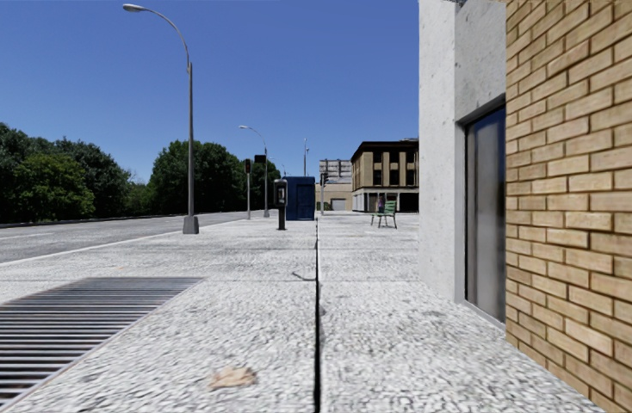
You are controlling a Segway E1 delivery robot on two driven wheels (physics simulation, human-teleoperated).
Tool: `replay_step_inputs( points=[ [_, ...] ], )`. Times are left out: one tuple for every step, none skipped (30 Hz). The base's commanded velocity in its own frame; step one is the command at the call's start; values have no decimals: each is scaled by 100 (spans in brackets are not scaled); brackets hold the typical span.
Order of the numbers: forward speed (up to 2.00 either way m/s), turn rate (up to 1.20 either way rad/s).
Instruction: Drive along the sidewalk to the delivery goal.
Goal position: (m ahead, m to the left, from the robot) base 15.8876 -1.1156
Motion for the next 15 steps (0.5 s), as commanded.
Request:
replay_step_inputs(
  points=[
    [200,0],
    [200,0],
    [200,0],
    [200,-2],
    [200,-9],
    [200,-17],
    [200,-17],
    [200,-23],
    [200,-28],
    [200,-30],
    [200,-31],
    [200,-31],
    [200,-31],
    [200,-31],
    [200,-31]
  ],
)
